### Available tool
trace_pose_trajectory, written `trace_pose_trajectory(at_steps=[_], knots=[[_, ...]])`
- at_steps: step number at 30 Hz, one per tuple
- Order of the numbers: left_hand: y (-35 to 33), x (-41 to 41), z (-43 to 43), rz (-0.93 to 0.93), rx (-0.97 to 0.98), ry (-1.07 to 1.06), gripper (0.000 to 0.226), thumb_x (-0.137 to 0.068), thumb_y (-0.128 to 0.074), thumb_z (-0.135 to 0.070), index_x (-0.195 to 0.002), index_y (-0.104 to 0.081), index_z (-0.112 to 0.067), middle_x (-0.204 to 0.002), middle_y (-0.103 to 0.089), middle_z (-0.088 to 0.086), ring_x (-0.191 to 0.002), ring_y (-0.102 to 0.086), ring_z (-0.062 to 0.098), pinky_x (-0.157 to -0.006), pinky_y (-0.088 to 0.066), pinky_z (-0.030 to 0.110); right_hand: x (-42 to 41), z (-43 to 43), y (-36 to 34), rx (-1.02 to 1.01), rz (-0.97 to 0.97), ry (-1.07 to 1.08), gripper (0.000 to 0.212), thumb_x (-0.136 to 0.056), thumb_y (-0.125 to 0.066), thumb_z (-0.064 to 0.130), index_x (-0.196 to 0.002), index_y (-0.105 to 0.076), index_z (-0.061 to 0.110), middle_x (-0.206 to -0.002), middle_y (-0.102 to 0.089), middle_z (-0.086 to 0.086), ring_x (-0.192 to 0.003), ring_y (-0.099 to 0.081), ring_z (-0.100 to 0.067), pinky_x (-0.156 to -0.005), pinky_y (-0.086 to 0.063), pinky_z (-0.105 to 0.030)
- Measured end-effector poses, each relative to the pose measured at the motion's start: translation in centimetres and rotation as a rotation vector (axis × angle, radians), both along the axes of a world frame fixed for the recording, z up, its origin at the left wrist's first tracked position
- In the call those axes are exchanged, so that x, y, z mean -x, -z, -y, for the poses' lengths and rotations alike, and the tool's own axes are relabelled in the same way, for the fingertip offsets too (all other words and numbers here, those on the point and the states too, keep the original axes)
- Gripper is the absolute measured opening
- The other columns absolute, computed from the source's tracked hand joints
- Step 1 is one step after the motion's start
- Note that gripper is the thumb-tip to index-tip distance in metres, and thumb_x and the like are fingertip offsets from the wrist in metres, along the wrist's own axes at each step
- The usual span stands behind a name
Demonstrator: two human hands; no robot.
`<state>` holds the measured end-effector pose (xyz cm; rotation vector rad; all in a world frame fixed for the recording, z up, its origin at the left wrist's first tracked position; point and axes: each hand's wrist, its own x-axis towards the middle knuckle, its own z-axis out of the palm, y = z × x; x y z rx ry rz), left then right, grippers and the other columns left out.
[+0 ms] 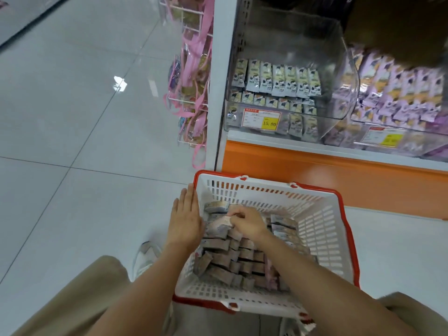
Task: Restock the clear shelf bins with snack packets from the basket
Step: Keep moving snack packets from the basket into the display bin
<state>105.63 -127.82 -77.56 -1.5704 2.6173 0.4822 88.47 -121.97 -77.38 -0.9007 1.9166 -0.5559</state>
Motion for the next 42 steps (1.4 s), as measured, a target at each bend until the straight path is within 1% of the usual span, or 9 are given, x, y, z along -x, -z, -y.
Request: trace_pose_trajectory(at_steps=[5,9,14,17,25,28,34,38,42], knots=[[-3.9,2.5,0.2,-0.275,-0.109,0.196,0.061,-0.099,-0.050,-0.036,-0.154,-0.027,-0.020,-0.158,-0.030,0.002,-0.147,-0.019,0.024,-0.120,-0.016,0.039,1.1,0.7,-5.7,0.176,0.115,0.173,0.016,-0.090,-0.056,0.003,-0.090,-0.072,0.004,-0.068,-0.062,0.000,-0.063,-0.056,-0.011,-0.063,-0.048,-0.020],[-6.6,3.9,0.2,-0.593,-0.316,0.107,0.034,-0.096,-0.060,-0.023,-0.130,-0.056,-0.022,-0.116,-0.063,-0.001,-0.101,-0.061,0.019,-0.091,-0.049,0.035,2.1,0.5,-10.1,0.310,0.206,0.185,0.016,-0.092,-0.057,0.000,-0.101,-0.069,0.005,-0.072,-0.062,-0.003,-0.062,-0.054,-0.011,-0.059,-0.046,-0.018],[-9.6,5.0,0.7,-0.882,-0.503,-0.095,0.014,-0.099,-0.054,-0.013,-0.112,-0.061,-0.013,-0.087,-0.060,0.001,-0.080,-0.056,0.015,-0.077,-0.045,0.026,3.3,-0.7,-13.8,0.463,0.193,0.145,0.026,-0.095,-0.062,0.017,-0.120,-0.057,0.015,-0.092,-0.066,0.001,-0.076,-0.062,-0.007,-0.067,-0.048,-0.016],[-11.4,5.2,0.9,-1.066,-0.653,-0.225,0.019,-0.102,-0.049,-0.014,-0.109,-0.062,-0.002,-0.096,-0.063,0.018,-0.089,-0.060,0.023,-0.083,-0.051,0.034,3.8,-1.9,-14.5,0.504,0.108,0.063,0.031,-0.090,-0.068,0.014,-0.119,-0.058,0.014,-0.100,-0.062,-0.001,-0.092,-0.061,-0.012,-0.077,-0.048,-0.020],[-15.4,6.6,0.7,-1.281,-0.861,-0.197,0.022,-0.104,-0.042,-0.010,-0.103,-0.062,0.000,-0.094,-0.066,0.012,-0.085,-0.064,0.022,-0.078,-0.056,0.028,3.7,-3.9,-15.6,0.668,-0.096,-0.076,0.022,-0.087,-0.069,0.013,-0.106,-0.059,0.021,-0.101,-0.061,0.009,-0.090,-0.058,-0.013,-0.078,-0.050,-0.033],[-16.6,8.0,1.2,-1.151,-0.679,-0.175,0.022,-0.103,-0.045,-0.012,-0.115,-0.060,-0.001,-0.103,-0.062,0.010,-0.091,-0.058,0.020,-0.074,-0.050,0.019,4.4,-3.4,-16.9,0.705,-0.146,0.002,0.022,-0.087,-0.069,0.011,-0.106,-0.063,0.019,-0.096,-0.062,0.008,-0.085,-0.057,-0.008,-0.075,-0.052,-0.029],[-18.8,9.5,3.4,-0.679,0.188,0.240,0.052,-0.095,-0.051,-0.009,-0.146,-0.041,-0.015,-0.152,-0.037,0.002,-0.142,-0.029,0.020,-0.117,-0.019,0.031,8.5,-1.0,-20.9,0.750,-0.364,0.184,0.024,-0.087,-0.070,0.008,-0.110,-0.065,0.011,-0.090,-0.061,0.008,-0.075,-0.057,0.004,-0.068,-0.049,-0.011],[-18.4,10.5,5.0,-0.300,0.358,0.357,0.069,-0.099,-0.044,-0.021,-0.157,-0.006,-0.021,-0.165,0.001,0.001,-0.151,0.008,0.019,-0.121,0.011,0.040,11.6,1.3,-22.7,0.654,-0.601,0.234,0.027,-0.090,-0.067,0.018,-0.116,-0.063,0.012,-0.090,-0.061,0.006,-0.077,-0.055,-0.008,-0.074,-0.052,-0.026],[-16.9,10.9,6.1,-0.133,0.413,0.337,0.081,-0.097,-0.043,-0.015,-0.155,0.015,-0.019,-0.163,0.016,0.002,-0.149,0.018,0.021,-0.119,0.014,0.049,13.6,4.2,-23.7,0.539,-0.806,0.205,0.030,-0.094,-0.063,0.019,-0.120,-0.062,0.005,-0.107,-0.067,-0.009,-0.075,-0.058,-0.013,-0.069,-0.045,-0.021]])
